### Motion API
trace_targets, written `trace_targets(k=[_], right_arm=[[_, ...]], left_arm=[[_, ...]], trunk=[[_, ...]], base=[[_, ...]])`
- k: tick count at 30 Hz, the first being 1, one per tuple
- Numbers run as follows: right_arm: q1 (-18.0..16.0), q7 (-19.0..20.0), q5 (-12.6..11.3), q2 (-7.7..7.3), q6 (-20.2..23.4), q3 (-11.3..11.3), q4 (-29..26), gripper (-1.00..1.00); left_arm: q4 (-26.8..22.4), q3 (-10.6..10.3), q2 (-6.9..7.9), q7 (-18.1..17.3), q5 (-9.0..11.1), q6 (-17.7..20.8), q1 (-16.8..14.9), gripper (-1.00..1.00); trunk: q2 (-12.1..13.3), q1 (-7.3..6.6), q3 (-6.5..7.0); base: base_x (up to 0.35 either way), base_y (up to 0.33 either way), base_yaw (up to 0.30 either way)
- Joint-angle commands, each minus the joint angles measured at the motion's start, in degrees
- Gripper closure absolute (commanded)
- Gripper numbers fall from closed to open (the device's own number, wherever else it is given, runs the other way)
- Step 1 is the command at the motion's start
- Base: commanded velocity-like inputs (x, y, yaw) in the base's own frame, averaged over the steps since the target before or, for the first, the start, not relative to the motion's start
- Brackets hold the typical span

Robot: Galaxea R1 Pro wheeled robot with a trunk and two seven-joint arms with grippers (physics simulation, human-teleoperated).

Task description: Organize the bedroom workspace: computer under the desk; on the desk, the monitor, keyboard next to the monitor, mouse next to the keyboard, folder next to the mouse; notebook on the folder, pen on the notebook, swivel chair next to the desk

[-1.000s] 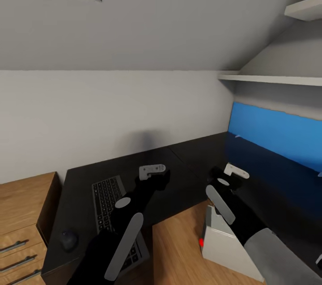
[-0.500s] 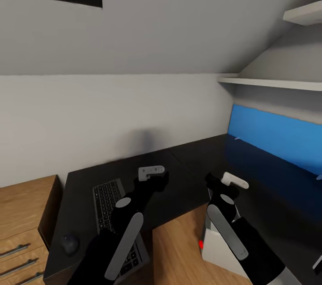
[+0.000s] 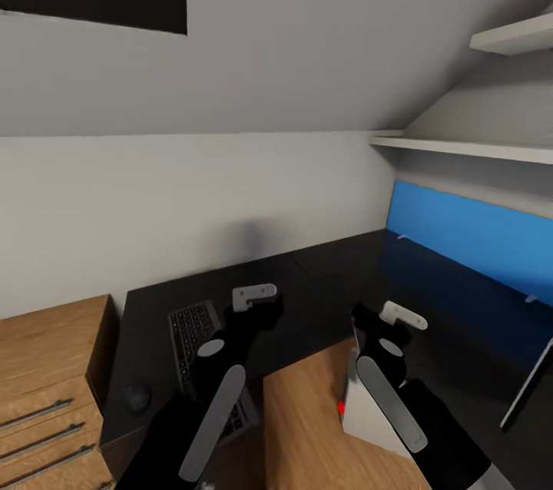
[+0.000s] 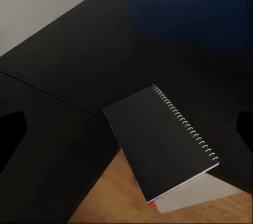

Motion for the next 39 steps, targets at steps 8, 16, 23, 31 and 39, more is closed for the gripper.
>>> trace_targets(k=[8, 16, 23, 31, 39], right_arm=[[-0.1, 1.8, 0.0, 0.05, 0.6, 0.0, 1.9, -1.0], [0.0, 4.0, -0.1, 0.11, 0.5, 0.1, 3.0, -1.0], [0.0, 4.4, -0.2, 0.24, 0.5, 0.2, 3.7, -1.0], [0.0, 4.5, -0.6, 0.56, -0.6, 0.4, 4.7, -1.0], [-0.1, 4.5, -0.7, 2.12, -1.5, 0.4, 5.4, -1.0]], left_arm=[[-0.2, -0.1, 0.0, 1.9, 0.7, -0.1, -0.1, -1.0], [-0.3, -0.1, 0.15, 2.0, 0.8, -0.1, -0.1, -1.0], [-0.2, -0.1, 0.47, 2.0, 0.8, -0.1, 0.0, -1.0], [-0.2, -0.1, 0.55, 1.9, 0.8, -0.2, 0.1, -1.0], [0.2, -0.1, 1.09, 1.9, 0.8, -0.2, 0.1, -1.0]], trunk=[[3.2, -1.8, 1.37], [6.4, -3.55, 2.81], [8.4, -4.65, 3.7], [8.4, -4.65, 3.7], [8.4, -4.65, 3.48]], base=[[-0.331, -0.028, 0.0], [-0.046, -0.009, 0.0], [-0.003, -0.001, 0.0], [0.0, 0.0, 0.003], [-0.005, -0.003, 0.147]])
